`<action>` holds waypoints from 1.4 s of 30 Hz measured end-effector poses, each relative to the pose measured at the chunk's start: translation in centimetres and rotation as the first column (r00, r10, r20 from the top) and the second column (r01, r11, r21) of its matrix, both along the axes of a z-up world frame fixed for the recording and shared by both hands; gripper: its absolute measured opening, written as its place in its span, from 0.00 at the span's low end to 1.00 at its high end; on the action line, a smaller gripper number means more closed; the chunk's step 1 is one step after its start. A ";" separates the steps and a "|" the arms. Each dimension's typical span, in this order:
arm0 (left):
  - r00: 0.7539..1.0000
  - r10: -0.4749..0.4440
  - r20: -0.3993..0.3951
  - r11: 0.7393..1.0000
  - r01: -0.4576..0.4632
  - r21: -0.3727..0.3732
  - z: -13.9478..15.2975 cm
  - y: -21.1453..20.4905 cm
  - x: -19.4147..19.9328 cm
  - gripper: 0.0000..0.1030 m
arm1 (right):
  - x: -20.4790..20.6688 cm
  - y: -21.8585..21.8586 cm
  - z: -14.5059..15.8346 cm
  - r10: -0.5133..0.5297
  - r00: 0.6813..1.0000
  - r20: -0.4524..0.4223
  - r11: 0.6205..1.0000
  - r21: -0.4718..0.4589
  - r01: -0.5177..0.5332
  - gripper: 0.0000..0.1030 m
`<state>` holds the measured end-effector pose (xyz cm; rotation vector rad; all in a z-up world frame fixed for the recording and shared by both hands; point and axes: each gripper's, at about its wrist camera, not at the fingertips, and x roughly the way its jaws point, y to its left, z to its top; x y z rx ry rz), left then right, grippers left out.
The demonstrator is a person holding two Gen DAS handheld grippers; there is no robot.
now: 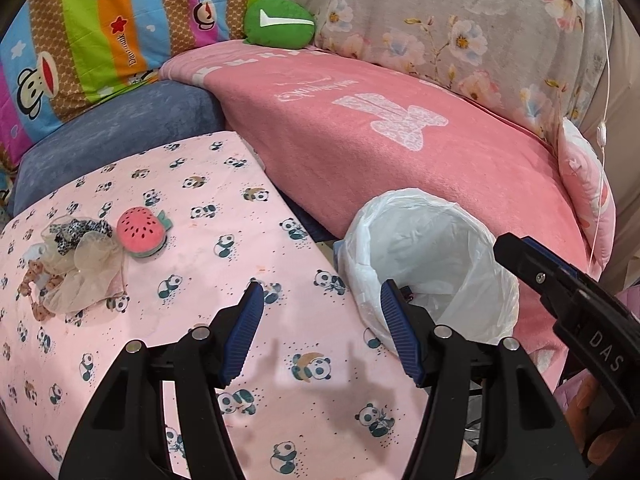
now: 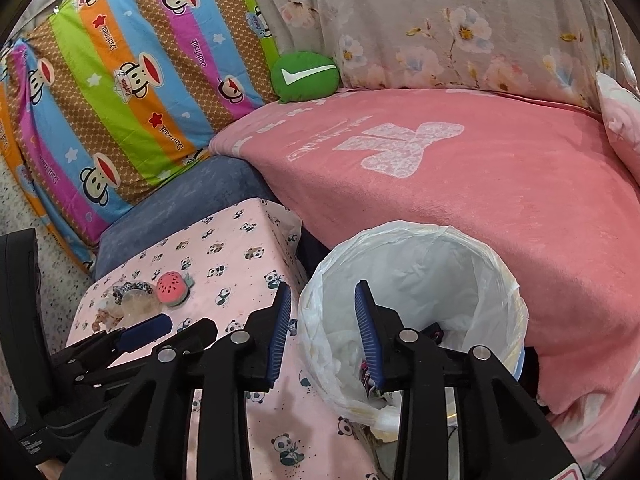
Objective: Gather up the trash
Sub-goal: 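Move both tools back over the remaining items on the table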
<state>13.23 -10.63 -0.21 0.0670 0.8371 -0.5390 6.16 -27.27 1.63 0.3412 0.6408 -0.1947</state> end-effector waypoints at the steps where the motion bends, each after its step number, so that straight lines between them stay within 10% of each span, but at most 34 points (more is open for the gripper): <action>1: 1.000 0.005 -0.001 1.000 -0.005 0.000 0.0 0.3 0.0 0.56 | 0.1 0.4 -0.1 0.005 1.000 -0.003 1.000 -0.004 -0.005 0.33; 24: 0.972 0.219 -0.080 0.975 -0.221 -0.010 -2.7 11.7 2.6 0.68 | 3.7 10.4 -1.9 0.162 0.984 -0.067 0.986 -0.024 -0.164 0.47; 42: 0.871 0.469 -0.145 0.881 -0.473 0.007 -6.4 26.0 7.8 0.69 | 10.8 20.6 -4.4 0.329 0.938 -0.108 0.944 0.014 -0.329 0.49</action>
